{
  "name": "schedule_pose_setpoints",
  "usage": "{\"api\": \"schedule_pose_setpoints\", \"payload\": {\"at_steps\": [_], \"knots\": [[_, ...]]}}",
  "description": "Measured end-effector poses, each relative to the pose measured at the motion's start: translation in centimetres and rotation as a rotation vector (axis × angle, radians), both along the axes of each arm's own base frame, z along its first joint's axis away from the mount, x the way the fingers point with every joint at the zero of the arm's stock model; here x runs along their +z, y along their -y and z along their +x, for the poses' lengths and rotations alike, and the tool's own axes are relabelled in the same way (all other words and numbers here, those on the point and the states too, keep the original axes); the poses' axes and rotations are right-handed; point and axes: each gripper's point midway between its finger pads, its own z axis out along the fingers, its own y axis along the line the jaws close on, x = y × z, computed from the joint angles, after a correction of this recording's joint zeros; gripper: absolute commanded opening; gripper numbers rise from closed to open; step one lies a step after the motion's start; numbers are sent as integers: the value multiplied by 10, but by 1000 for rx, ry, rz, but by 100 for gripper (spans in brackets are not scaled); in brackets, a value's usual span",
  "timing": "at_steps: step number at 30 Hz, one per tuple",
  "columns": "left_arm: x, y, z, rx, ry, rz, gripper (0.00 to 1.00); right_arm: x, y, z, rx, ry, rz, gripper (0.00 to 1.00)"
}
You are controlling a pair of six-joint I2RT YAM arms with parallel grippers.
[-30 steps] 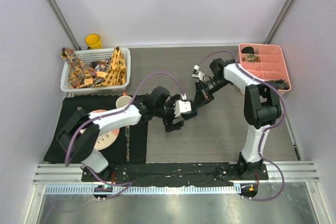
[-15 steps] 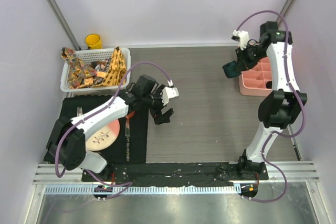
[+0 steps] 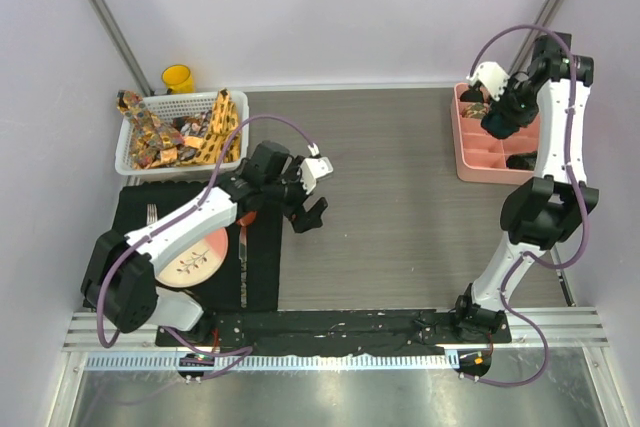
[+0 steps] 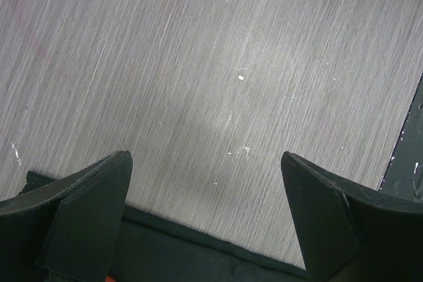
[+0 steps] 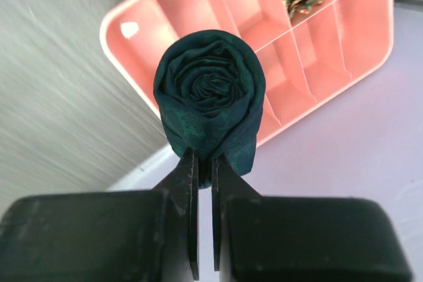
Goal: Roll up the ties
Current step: Place the tie in the storage box.
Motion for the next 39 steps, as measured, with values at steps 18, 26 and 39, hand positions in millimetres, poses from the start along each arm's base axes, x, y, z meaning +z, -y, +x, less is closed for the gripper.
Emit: {"api": "schedule_pose_setpoints", "payload": {"at_steps": [18, 26, 39], "knots": [[-6, -6, 2, 44, 12, -4, 100, -40, 14, -4, 464, -157, -274, 1], [-8, -7, 6, 65, -4, 1, 100, -72, 8, 6, 507, -231, -267, 1], [-12, -7, 16, 82, -19, 15, 100, -106, 15, 10, 537, -348, -309, 1]]}}
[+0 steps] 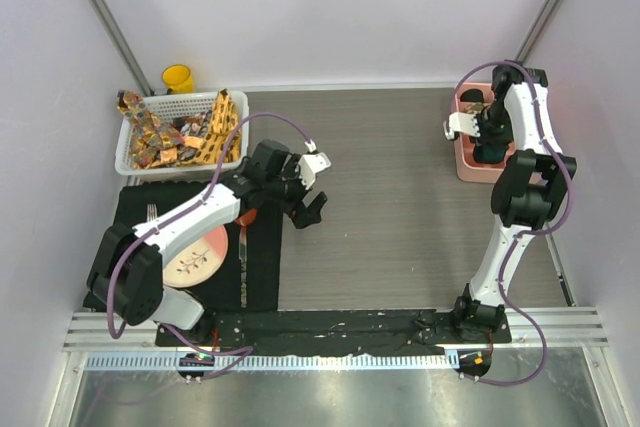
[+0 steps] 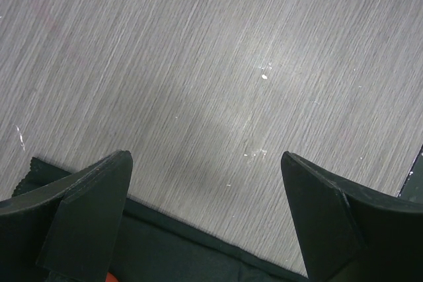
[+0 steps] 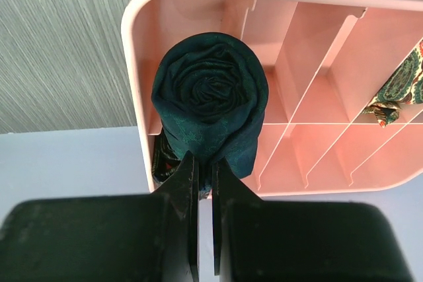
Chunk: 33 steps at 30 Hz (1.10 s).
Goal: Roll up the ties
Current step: Place the tie in the storage box.
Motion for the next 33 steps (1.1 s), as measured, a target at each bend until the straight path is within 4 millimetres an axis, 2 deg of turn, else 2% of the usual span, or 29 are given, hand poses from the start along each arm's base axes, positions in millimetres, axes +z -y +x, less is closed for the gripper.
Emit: {"api": "schedule_pose_setpoints", "payload": {"at_steps": [6, 13, 24, 27, 31, 33], "knots": [[-7, -3, 2, 6, -16, 22, 100, -1, 3, -1, 19, -15, -29, 1], [-5, -6, 8, 15, -7, 31, 100, -21, 4, -19, 47, -80, -52, 1], [-7, -6, 8, 13, -10, 36, 100, -22, 5, -16, 14, -87, -52, 1], [-8, -6, 8, 13, -10, 38, 100, -27, 6, -14, 0, -114, -64, 7], [-8, -7, 8, 13, -10, 39, 100, -33, 9, -10, -7, -131, -84, 25], [-8, -7, 8, 13, -9, 39, 100, -36, 8, -11, -6, -141, -86, 29]]}}
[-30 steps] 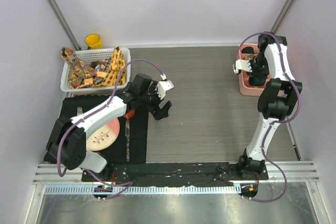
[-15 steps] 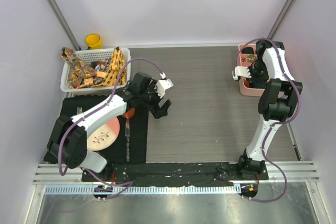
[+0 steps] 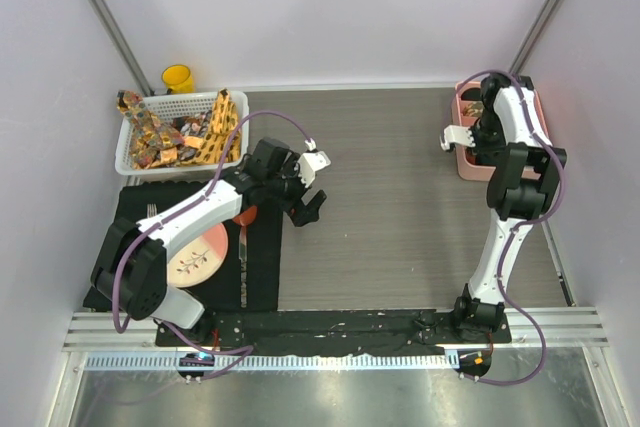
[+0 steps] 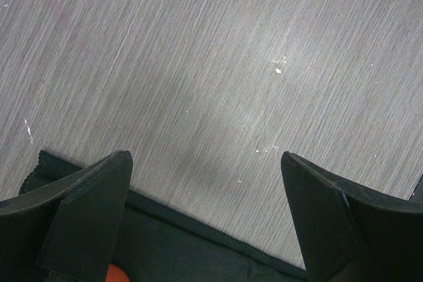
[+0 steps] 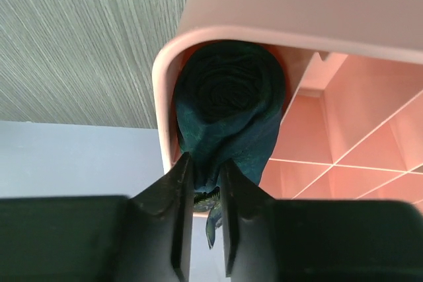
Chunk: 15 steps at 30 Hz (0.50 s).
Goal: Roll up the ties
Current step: Place the tie in the storage box.
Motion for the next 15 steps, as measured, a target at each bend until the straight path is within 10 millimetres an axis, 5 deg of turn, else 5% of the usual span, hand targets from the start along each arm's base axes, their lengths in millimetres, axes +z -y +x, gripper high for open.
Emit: {"api": "schedule_pose_setpoints", "payload": {"at_steps": [15], "knots": [[2, 1, 1, -3, 6, -2, 100, -16, 0, -3, 12, -26, -13, 33]]}}
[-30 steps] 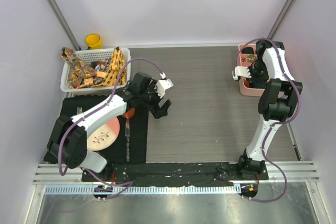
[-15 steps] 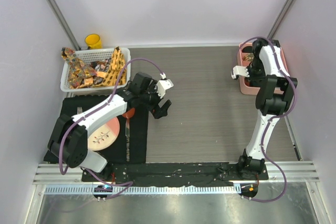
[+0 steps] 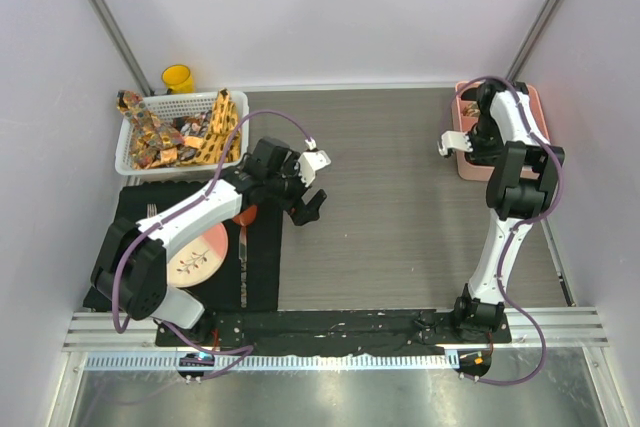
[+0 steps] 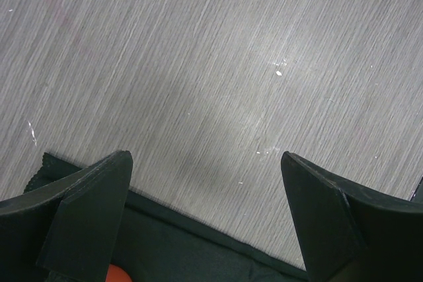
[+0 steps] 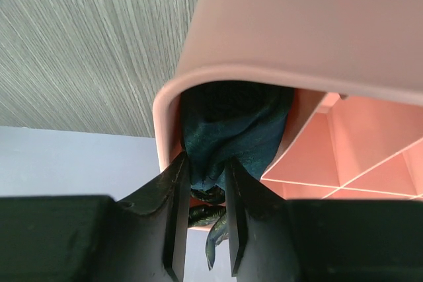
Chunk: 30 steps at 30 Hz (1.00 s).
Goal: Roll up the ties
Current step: Place the tie in the storage box, then reset both arms
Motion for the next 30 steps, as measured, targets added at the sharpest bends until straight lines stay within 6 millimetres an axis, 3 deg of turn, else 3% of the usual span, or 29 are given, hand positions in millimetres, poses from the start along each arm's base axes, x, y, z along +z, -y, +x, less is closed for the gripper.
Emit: {"api": "schedule_pose_setpoints", "payload": {"at_steps": [7, 16, 22, 24, 25, 30], "knots": [[1, 0, 0, -1, 3, -1, 100, -1, 1, 3, -4, 13, -10, 55], [2, 1, 2, -6, 15, -4, 100, 11, 2, 9, -7, 52, 10, 61], [4, 2, 5, -14, 36, -6, 100, 51, 4, 18, -19, 166, 21, 67], [4, 1, 7, -6, 41, -2, 100, 68, 3, 21, -31, 215, 29, 81], [5, 0, 8, 1, 45, 1, 100, 78, 2, 22, -42, 245, 36, 99], [23, -11, 22, 122, 95, -1, 100, 131, -13, 35, -200, 441, 148, 100]]}}
